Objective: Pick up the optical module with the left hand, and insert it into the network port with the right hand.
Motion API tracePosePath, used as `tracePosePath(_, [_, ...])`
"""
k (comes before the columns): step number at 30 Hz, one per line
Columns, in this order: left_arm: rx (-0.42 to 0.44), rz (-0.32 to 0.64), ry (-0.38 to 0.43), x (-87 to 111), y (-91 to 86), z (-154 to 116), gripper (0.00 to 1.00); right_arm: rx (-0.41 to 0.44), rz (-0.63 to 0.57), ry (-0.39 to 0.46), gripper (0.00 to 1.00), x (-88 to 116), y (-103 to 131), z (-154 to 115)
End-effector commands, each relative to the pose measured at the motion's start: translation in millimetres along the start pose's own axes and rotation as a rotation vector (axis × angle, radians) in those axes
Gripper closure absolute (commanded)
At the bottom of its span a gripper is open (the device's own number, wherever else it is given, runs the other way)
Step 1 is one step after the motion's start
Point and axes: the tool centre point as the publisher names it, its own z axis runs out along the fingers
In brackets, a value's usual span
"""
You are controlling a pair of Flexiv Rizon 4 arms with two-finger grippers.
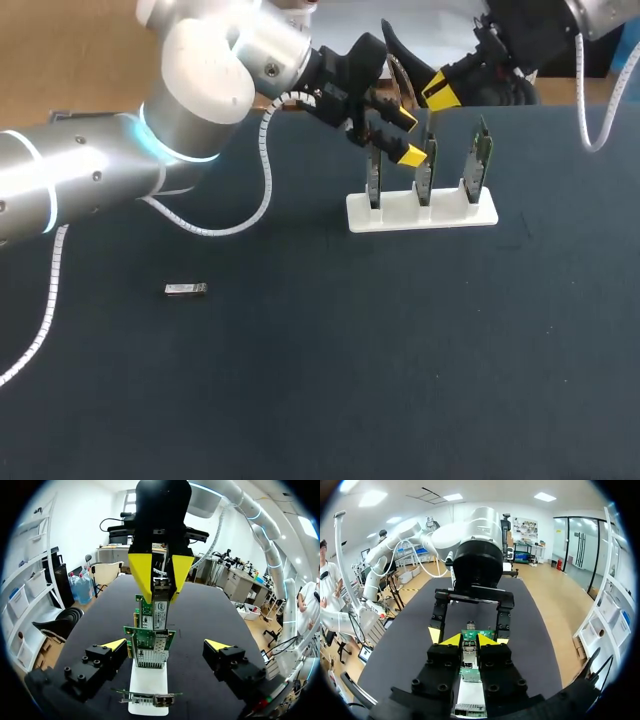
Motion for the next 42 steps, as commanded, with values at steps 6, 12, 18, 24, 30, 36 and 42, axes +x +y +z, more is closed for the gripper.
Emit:
tracePosePath(6, [-0.002,-0.002,0.003,-0.5,-0.3,0.3,0.00,0.002,0.010,0.017,1.00,6.8,3.8,4.0])
tracePosePath(12, [-0.002,-0.002,0.003,-0.5,-0.3,0.3,0.00,-0.003,0.017,0.018,1.00,8.5,3.7,5.5])
tracePosePath(18, [-0.002,-0.002,0.003,-0.5,-0.3,0.3,0.00,0.005,0.007,0.011,1.00,5.6,4.5,3.5])
tracePosePath(24, [-0.002,-0.002,0.003,-0.5,-0.3,0.3,0.00,0.010,0.014,0.014,1.00,7.8,4.6,4.6])
tracePosePath(30, [-0.002,-0.002,0.003,-0.5,-0.3,0.3,0.00,0.008,0.020,0.016,1.00,9.6,5.4,6.2])
tracePosePath(36, [-0.002,-0.002,0.003,-0.5,-0.3,0.3,0.00,0.019,0.015,0.004,1.00,5.9,5.1,3.5])
tracePosePath(42, [-0.002,-0.002,0.003,-0.5,-0.3,0.3,0.00,0.024,0.018,0.006,1.00,5.8,5.0,4.1])
